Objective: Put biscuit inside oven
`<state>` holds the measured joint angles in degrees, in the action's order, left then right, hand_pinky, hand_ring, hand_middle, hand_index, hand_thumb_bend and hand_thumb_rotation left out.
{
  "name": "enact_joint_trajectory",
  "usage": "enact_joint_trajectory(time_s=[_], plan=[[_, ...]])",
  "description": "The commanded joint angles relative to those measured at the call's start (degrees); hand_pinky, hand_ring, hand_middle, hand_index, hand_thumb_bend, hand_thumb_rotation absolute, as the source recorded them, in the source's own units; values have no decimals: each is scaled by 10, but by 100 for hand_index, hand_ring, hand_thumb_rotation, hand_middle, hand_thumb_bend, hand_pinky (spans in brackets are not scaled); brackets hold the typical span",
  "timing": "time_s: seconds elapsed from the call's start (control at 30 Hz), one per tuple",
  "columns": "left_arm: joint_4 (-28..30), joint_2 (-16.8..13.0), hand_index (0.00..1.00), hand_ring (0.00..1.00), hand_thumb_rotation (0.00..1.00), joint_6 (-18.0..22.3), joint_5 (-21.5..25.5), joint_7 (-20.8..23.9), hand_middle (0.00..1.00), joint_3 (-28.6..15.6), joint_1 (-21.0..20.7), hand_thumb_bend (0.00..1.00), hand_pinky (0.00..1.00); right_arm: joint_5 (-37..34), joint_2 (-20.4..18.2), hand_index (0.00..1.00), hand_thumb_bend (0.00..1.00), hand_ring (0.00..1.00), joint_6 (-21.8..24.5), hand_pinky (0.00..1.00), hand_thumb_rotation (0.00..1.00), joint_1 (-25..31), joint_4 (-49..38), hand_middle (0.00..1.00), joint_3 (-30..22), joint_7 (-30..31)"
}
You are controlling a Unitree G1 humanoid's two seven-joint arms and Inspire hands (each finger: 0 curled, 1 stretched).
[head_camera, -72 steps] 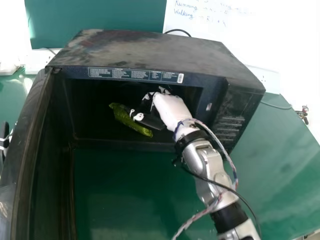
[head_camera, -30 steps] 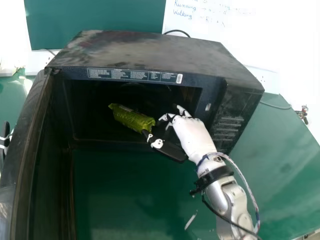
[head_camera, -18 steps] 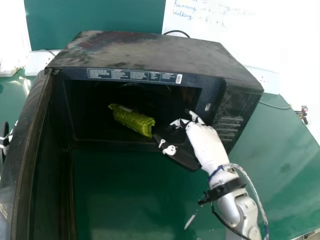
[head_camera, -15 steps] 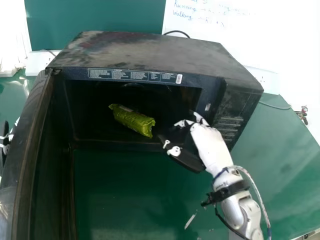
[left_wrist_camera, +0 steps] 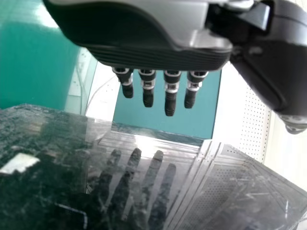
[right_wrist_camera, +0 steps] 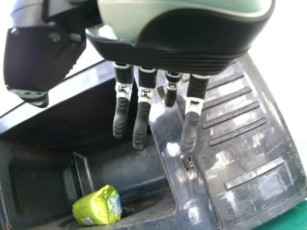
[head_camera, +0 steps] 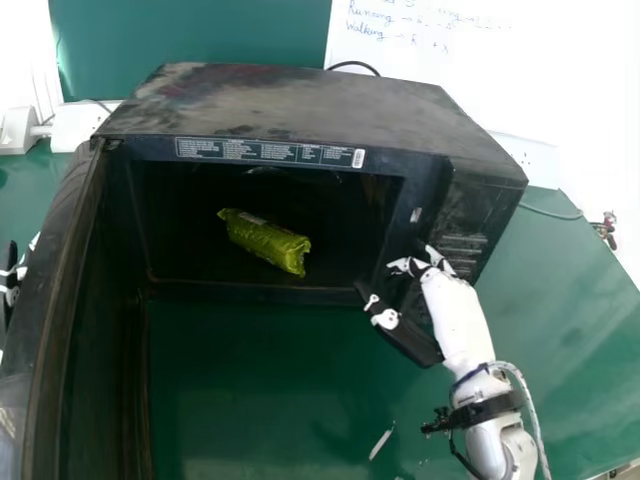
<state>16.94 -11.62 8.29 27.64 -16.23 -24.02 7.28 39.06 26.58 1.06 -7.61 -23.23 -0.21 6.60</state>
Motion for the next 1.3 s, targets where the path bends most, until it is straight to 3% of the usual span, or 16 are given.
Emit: enact_joint_trajectory(time_s=[0.0, 0.1, 0.27, 0.4, 0.6, 0.67, 0.9, 1.27], plan=[[-11, -6, 100, 100, 98, 8, 2, -4, 96, -9, -3, 99, 100, -7, -4, 66, 81, 53, -1, 42, 28, 17, -8, 60, -14, -12], [-15, -7, 100, 100, 98, 9, 3, -4, 96, -9, -4, 99, 100, -4, -4, 66, 80, 49, -2, 38, 29, 29, -13, 57, -22, -18], [-14, -7, 100, 100, 99, 8, -1, 1, 96, -10, -5, 100, 100, -20, -18, 66, 82, 60, 21, 52, 30, 42, -32, 65, -39, -11], [-18, -9, 100, 100, 99, 10, -1, -2, 96, -10, -6, 99, 100, -49, -29, 66, 81, 63, 32, 57, 30, 51, -46, 67, -58, -7], [-21, -10, 100, 100, 99, 10, 0, -2, 97, -12, -7, 99, 100, -107, -49, 65, 81, 59, 57, 50, 26, 54, -59, 66, -95, -10], [-24, -11, 100, 100, 100, 11, 1, -4, 97, -13, -9, 99, 100, -135, -58, 65, 81, 61, 77, 52, 24, 51, -63, 66, -110, -4], [-34, -14, 100, 100, 99, 14, 4, -12, 97, -18, -14, 99, 100, -180, -52, 66, 73, 65, 120, 55, 31, 46, -63, 68, -149, 7], [-50, -22, 100, 100, 99, 17, 12, -26, 97, -30, -17, 99, 100, -278, -64, 67, 71, 70, 65, 61, 37, 34, 30, 71, -197, -18]])
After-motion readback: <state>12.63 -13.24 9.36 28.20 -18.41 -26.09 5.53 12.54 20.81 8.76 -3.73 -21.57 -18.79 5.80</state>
